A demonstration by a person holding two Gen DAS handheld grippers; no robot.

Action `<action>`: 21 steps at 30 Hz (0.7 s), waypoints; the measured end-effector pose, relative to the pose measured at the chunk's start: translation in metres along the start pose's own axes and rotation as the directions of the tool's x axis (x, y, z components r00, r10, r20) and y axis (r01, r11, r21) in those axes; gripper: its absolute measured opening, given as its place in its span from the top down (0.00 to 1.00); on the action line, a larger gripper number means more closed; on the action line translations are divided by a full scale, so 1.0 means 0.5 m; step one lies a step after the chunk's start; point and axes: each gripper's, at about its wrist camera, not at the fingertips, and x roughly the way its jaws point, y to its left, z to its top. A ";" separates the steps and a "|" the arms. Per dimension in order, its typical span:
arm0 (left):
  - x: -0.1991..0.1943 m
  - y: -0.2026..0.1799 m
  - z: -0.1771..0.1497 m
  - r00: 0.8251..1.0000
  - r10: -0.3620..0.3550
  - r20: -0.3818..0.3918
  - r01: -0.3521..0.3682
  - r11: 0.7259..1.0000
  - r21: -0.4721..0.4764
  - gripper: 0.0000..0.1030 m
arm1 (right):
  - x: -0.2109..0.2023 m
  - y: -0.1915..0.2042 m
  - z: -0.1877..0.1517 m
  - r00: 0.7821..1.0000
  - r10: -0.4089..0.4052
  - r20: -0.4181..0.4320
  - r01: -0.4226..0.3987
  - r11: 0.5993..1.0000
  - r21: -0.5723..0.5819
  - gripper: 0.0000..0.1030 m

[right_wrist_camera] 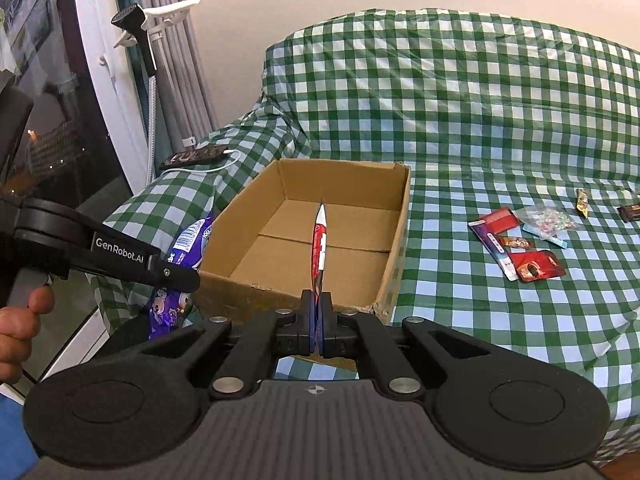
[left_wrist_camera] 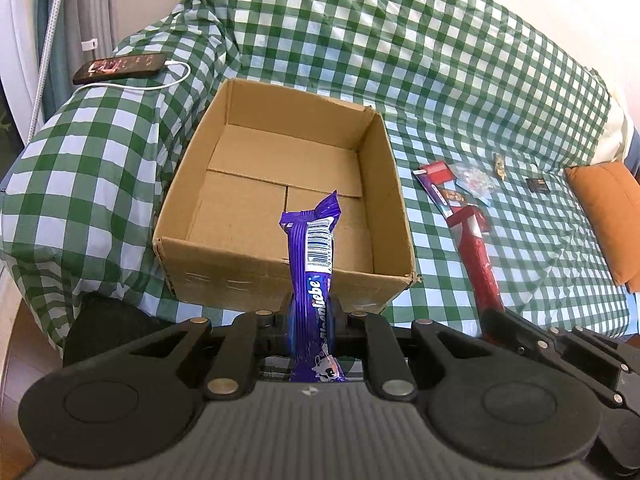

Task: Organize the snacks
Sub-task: 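Carry the purple bar and red stick snack into the box and release both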

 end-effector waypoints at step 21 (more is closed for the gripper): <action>0.055 0.048 0.044 1.000 0.009 -0.026 -0.010 0.999 -0.037 0.85 | 0.063 0.014 0.022 0.998 -0.009 -0.069 0.008 1.000 -0.008 0.98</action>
